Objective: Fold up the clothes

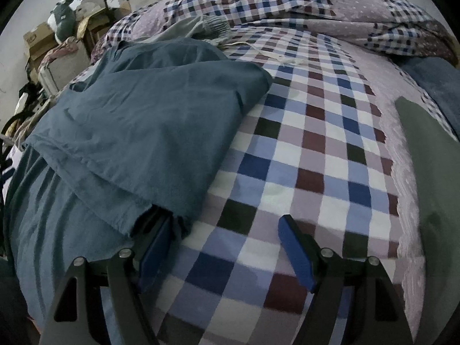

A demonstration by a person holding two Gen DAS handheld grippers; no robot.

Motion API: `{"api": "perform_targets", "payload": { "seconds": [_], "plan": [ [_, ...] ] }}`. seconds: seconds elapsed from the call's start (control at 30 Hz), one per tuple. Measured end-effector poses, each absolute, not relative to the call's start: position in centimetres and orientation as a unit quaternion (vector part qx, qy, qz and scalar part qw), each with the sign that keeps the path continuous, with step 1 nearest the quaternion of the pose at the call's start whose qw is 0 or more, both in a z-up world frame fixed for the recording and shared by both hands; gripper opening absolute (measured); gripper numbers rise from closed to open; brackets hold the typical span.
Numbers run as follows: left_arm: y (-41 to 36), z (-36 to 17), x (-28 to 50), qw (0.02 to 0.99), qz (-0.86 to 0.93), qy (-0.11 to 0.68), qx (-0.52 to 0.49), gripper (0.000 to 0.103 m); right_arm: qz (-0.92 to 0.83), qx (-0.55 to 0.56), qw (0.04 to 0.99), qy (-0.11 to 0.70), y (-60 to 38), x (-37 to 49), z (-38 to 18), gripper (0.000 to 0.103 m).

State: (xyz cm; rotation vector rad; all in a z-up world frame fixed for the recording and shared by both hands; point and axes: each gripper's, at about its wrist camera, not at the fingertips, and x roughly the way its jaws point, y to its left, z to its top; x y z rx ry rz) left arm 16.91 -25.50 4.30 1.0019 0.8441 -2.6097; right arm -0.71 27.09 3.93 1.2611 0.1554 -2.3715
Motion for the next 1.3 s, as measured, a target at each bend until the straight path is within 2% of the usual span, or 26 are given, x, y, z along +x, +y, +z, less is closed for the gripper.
{"api": "perform_targets", "payload": {
  "seconds": [0.27, 0.5, 0.53, 0.63, 0.87, 1.0, 1.03, 1.1, 1.13, 1.17, 1.23, 1.3],
  "plan": [
    [-24.9, 4.0, 19.4, 0.124, -0.88, 0.278, 0.365, 0.06, -0.878, 0.439, 0.185, 0.048, 28.2, 4.2, 6.1, 0.079],
    [-24.0, 4.0, 24.2, 0.111, -0.873, 0.31, 0.36, 0.06, -0.912, 0.373, 0.163, 0.056, 25.1, 10.3, 8.7, 0.079],
    [-23.9, 4.0, 24.9, 0.109, -0.872, 0.315, 0.36, 0.063, -0.916, 0.363, 0.163, 0.053, 24.8, 11.2, 9.2, 0.079],
    [-23.5, 4.0, 26.9, 0.104, -0.868, 0.328, 0.358, 0.069, -0.926, 0.333, 0.173, 0.047, 23.3, 14.2, 10.4, 0.079],
    [-23.3, 1.5, 29.3, 0.109, -0.849, 0.304, 0.419, 0.07, -0.919, 0.323, 0.214, 0.079, 19.1, 19.6, 10.7, 0.079],
    [-22.9, -1.3, 29.7, 0.068, -0.816, 0.324, 0.474, 0.068, -0.908, 0.331, 0.237, 0.099, 16.2, 21.3, 10.1, 0.079],
    [-22.7, -1.5, 29.5, 0.054, -0.814, 0.329, 0.476, 0.067, -0.905, 0.334, 0.244, 0.099, 15.5, 21.7, 9.9, 0.079],
    [-22.2, -1.9, 29.3, 0.026, -0.809, 0.338, 0.481, 0.049, -0.898, 0.34, 0.262, 0.1, 13.7, 22.7, 9.5, 0.079],
    [-22.1, -1.9, 29.1, 0.016, -0.808, 0.341, 0.48, 0.032, -0.893, 0.342, 0.275, 0.104, 12.7, 23.5, 9.2, 0.079],
    [-22.0, -2.0, 28.9, 0.006, -0.807, 0.344, 0.48, 0.021, -0.887, 0.343, 0.288, 0.11, 11.5, 24.3, 8.9, 0.079],
    [-21.8, -1.8, 28.6, -0.012, -0.808, 0.352, 0.472, 0.007, -0.873, 0.346, 0.319, 0.128, 8.7, 26.5, 8.2, 0.079],
    [-22.0, -1.4, 28.7, -0.033, -0.812, 0.368, 0.452, 0.005, -0.857, 0.347, 0.35, 0.148, 5.9, 28.7, 7.4, 0.079]
  ]
}}
